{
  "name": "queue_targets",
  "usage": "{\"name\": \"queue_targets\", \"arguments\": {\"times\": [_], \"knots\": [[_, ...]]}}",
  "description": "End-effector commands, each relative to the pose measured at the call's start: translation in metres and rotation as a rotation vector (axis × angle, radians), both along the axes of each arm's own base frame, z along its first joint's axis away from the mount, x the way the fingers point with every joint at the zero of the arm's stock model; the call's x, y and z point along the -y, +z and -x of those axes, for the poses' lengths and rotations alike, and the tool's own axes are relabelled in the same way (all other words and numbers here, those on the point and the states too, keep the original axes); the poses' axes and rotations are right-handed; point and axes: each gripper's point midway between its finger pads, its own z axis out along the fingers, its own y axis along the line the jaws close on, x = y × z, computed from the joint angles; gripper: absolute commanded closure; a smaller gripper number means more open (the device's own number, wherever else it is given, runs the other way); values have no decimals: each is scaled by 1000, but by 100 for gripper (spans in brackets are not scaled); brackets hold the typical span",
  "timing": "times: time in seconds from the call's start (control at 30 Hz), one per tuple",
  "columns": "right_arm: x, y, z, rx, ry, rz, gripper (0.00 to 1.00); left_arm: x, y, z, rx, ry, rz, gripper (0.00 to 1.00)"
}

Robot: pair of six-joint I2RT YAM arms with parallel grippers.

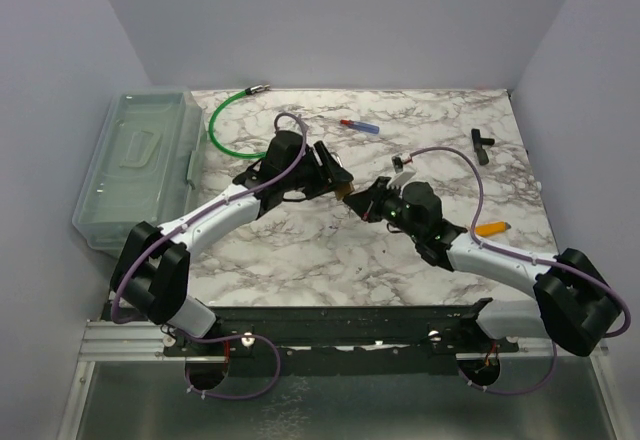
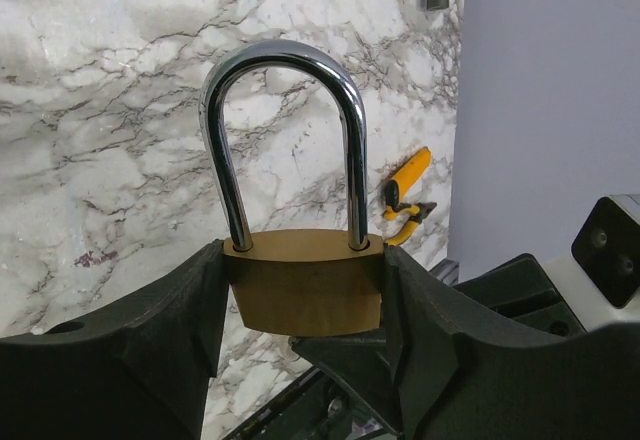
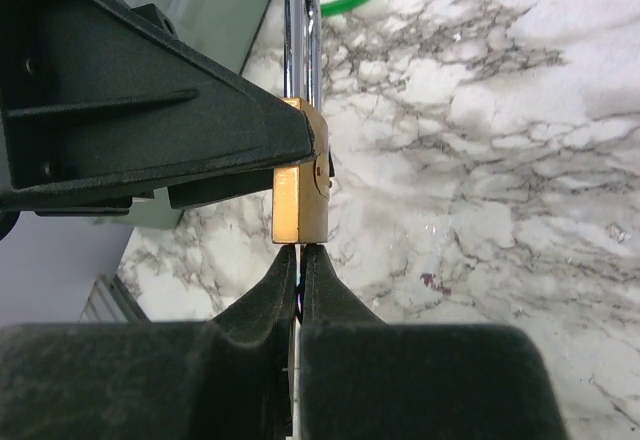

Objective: Unlock with the key

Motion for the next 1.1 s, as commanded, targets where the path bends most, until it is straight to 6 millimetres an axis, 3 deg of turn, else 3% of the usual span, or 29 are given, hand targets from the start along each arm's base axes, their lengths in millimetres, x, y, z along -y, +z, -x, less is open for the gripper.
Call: {"name": "queue_targets", "arguments": {"times": [0.0, 0.53, 1.07], "knots": [[-3, 35, -1, 58, 5, -135, 100, 24, 6, 54, -53, -130, 98, 100], [1, 8, 30, -27, 73, -191, 100, 43, -11, 90, -98, -100, 135, 100], [-5, 33, 52, -7, 174, -323, 100, 49, -2, 105, 1, -155, 171, 100]]}}
